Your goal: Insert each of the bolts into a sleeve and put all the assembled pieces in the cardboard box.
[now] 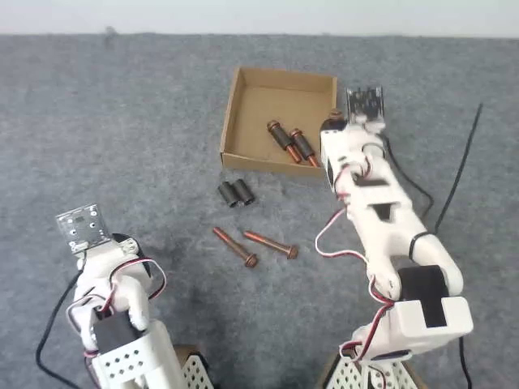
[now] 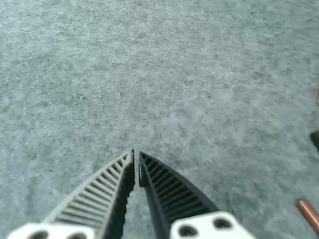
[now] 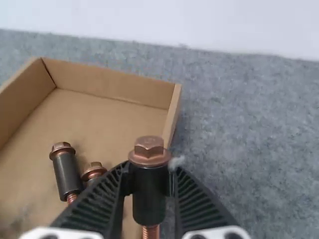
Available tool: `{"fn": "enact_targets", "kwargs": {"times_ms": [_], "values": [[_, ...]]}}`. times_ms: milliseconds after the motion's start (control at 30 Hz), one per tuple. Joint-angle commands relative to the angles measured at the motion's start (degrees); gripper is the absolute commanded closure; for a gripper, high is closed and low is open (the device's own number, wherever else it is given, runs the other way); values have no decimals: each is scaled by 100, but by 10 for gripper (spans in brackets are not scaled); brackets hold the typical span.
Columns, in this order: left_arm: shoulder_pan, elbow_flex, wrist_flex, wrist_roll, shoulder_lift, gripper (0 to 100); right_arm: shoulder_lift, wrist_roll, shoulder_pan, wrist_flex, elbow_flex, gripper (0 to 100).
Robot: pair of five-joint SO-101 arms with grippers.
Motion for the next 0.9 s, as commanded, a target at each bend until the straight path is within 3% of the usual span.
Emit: {"fn": "enact_targets", "kwargs": {"times_ms": [0,233,467,867], "values": [[-35,-57,35,-53,-105,988,-57,114,13,1516,-1415,992],[-35,-57,35,-53,-105,988,-31,176,4,3240,-3051,991],[-35,-57,35,-53,-105,988,725,1653,-664,4488,-4114,991],[-35,-57,35,-62,-105,988,2255,1653,-743,4716,-5582,988]]}}
